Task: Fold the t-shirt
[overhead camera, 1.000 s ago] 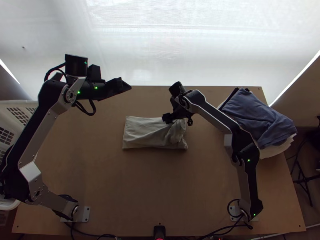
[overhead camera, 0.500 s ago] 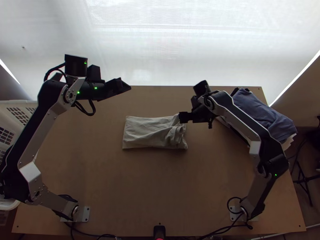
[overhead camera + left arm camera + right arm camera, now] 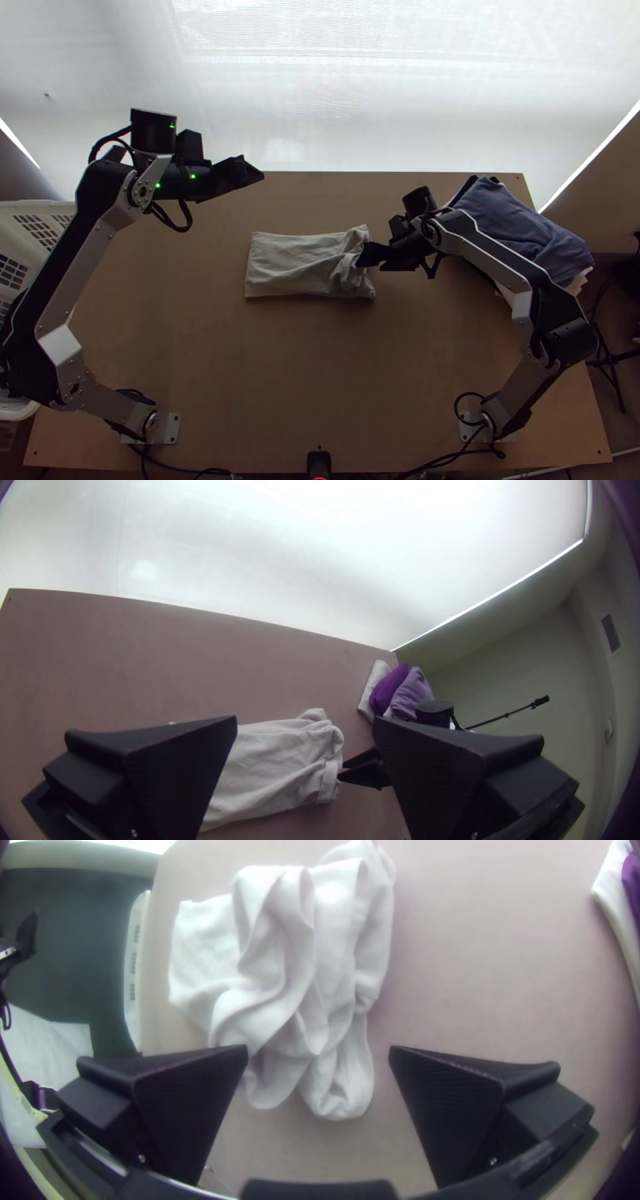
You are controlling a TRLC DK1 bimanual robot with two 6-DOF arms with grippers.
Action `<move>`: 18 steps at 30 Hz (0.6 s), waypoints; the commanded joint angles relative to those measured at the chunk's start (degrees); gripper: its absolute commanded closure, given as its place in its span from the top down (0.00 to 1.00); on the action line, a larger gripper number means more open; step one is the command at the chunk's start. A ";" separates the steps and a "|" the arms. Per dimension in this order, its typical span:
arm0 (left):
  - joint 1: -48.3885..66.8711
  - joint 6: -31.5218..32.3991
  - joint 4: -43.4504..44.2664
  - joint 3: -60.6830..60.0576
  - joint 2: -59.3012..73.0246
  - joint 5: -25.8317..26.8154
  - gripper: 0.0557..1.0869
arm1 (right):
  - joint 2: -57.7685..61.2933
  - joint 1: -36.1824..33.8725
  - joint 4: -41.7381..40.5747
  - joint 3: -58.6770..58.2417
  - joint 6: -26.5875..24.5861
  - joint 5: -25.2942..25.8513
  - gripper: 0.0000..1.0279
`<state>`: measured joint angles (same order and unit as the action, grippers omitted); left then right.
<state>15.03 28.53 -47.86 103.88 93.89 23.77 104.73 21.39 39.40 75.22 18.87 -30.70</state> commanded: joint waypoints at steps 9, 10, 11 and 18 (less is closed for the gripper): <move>0.27 0.38 -0.75 0.98 -0.81 -0.13 0.96 | -5.76 -1.44 -4.24 0.28 0.37 -0.06 0.96; 0.27 0.29 -0.75 1.07 -0.81 -0.13 0.96 | -6.38 -0.82 -3.98 0.98 0.37 0.73 0.96; 0.35 0.38 -0.75 1.15 -0.72 -0.13 0.96 | -6.64 -0.12 -3.36 1.86 0.37 1.69 0.96; 1.06 0.65 -0.48 1.42 -0.28 -0.30 0.96 | -2.07 5.33 -1.60 5.02 1.08 5.56 0.96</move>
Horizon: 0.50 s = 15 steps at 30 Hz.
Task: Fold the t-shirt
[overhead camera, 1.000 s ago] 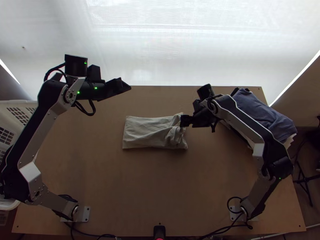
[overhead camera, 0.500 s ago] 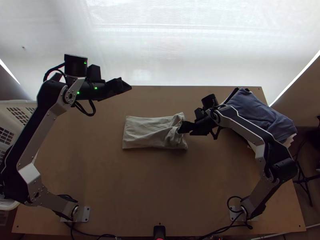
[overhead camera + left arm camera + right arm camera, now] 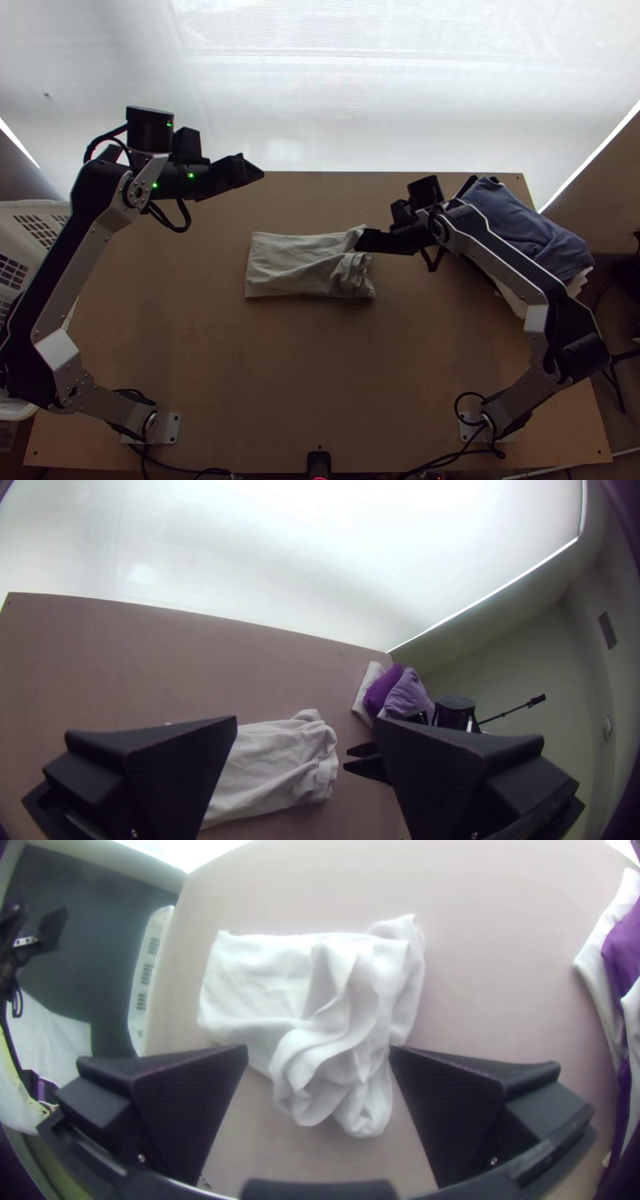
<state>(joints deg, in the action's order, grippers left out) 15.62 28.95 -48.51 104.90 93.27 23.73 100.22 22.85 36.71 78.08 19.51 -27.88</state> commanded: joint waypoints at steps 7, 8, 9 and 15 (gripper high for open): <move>-0.15 0.23 0.00 0.57 -0.29 -0.26 0.96 | 7.88 5.45 0.91 2.51 0.09 8.19 0.96; -0.32 0.23 0.00 0.57 -0.37 -0.26 0.96 | 8.41 5.19 0.91 2.51 0.09 8.45 0.96; -0.50 0.23 -0.09 0.57 -0.46 -0.26 0.96 | 8.85 4.83 0.91 2.42 0.00 8.54 0.96; -0.94 0.14 -0.27 0.57 -0.64 -0.26 0.96 | 10.17 3.08 0.73 1.72 0.27 8.72 0.96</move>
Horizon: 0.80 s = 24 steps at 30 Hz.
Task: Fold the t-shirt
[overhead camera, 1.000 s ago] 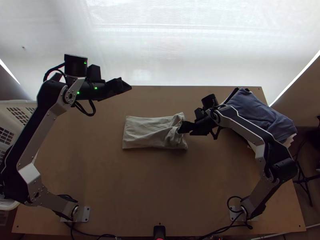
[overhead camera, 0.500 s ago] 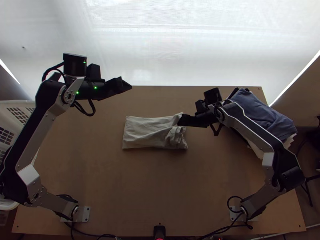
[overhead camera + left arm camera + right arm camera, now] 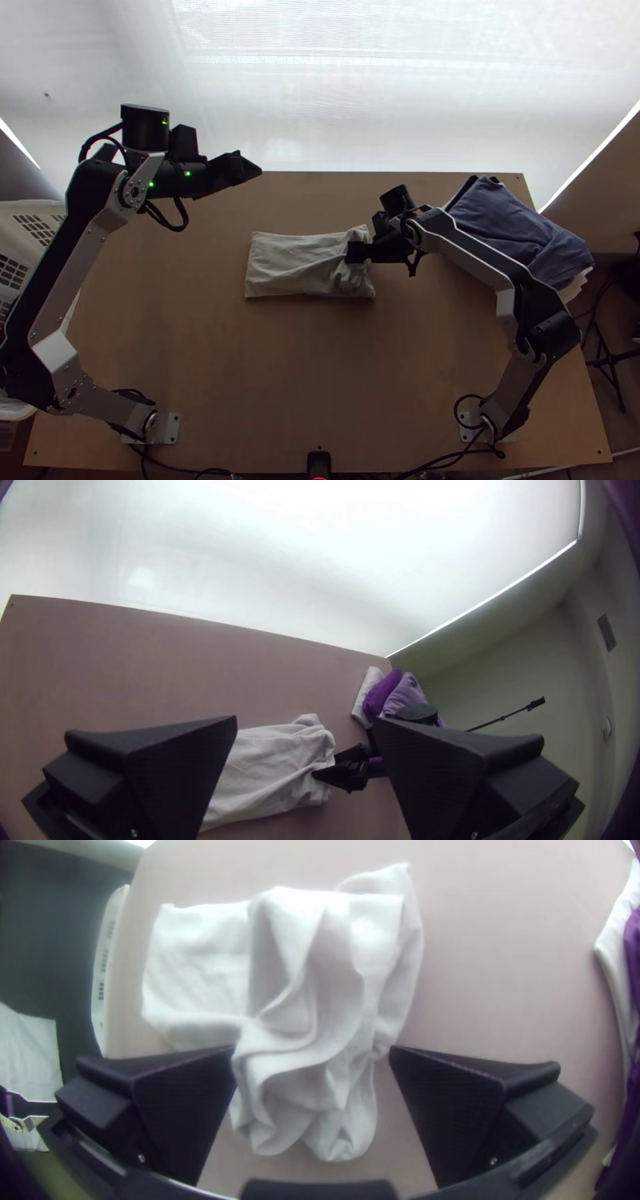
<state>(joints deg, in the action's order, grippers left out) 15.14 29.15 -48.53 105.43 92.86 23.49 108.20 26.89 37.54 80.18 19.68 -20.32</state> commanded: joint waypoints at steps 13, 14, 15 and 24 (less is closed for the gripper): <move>-0.55 -0.23 -0.60 0.66 0.04 -0.02 0.96 | 4.39 -1.41 -1.94 -1.52 0.09 -0.78 0.96; -0.63 -0.23 -0.60 0.66 -0.05 -0.02 0.96 | 4.56 -1.14 -2.03 -1.43 0.09 -0.95 0.96; -0.55 -0.23 -0.69 0.66 -0.05 -0.02 0.96 | 4.65 -0.97 -2.30 -1.34 0.09 -1.22 0.96; -0.46 -0.23 -0.77 0.66 -0.05 -0.02 0.96 | 6.58 3.34 -3.88 1.64 0.88 -2.36 0.95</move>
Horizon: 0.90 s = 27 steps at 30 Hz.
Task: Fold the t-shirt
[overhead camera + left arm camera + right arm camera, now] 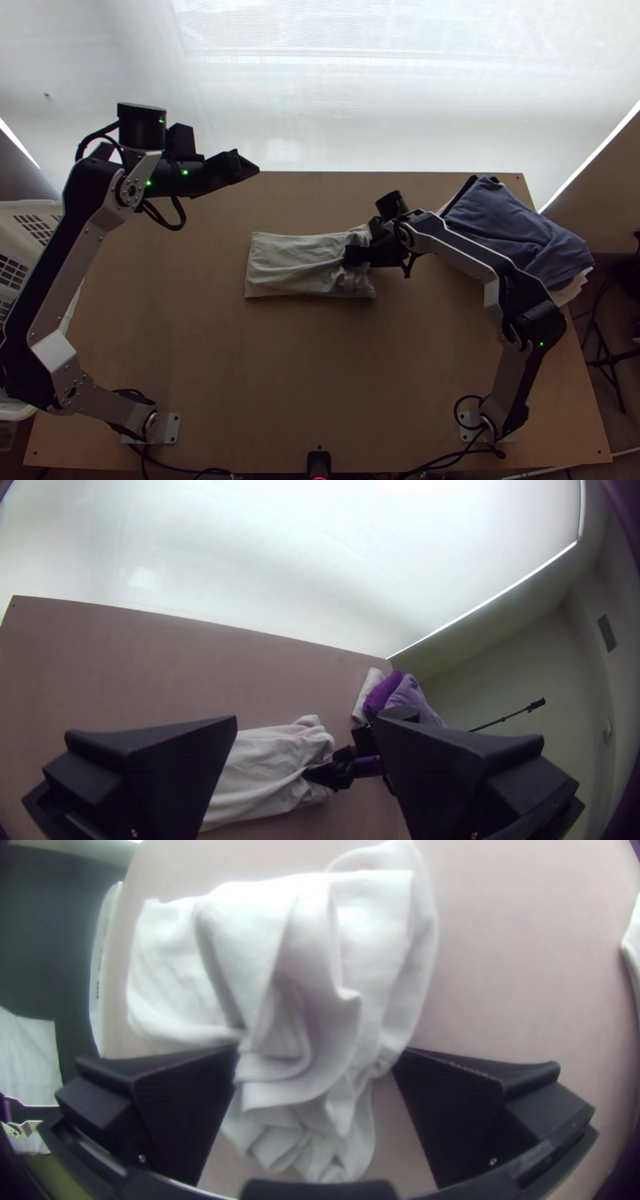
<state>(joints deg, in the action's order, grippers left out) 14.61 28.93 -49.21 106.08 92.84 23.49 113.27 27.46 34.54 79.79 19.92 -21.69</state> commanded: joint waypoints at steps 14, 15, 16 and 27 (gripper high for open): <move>-1.16 -0.10 -0.45 0.27 -0.55 -0.02 0.96 | 1.42 4.62 -7.21 2.74 1.96 -0.63 0.03; -1.25 -0.19 -0.54 0.27 -0.64 -0.02 0.96 | 0.37 3.83 -7.04 2.39 1.79 -0.72 0.03; -1.34 -0.19 -0.54 0.27 -0.73 -0.02 0.96 | -0.86 2.95 -6.42 2.39 1.61 -0.72 0.03; -1.16 -0.19 -0.45 0.09 -0.46 0.42 0.96 | -23.45 -6.19 -0.71 5.20 -0.32 -9.95 0.03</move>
<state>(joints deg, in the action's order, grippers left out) 13.37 28.69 -49.65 106.30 92.18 23.55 101.34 26.44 32.36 83.64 19.49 -27.29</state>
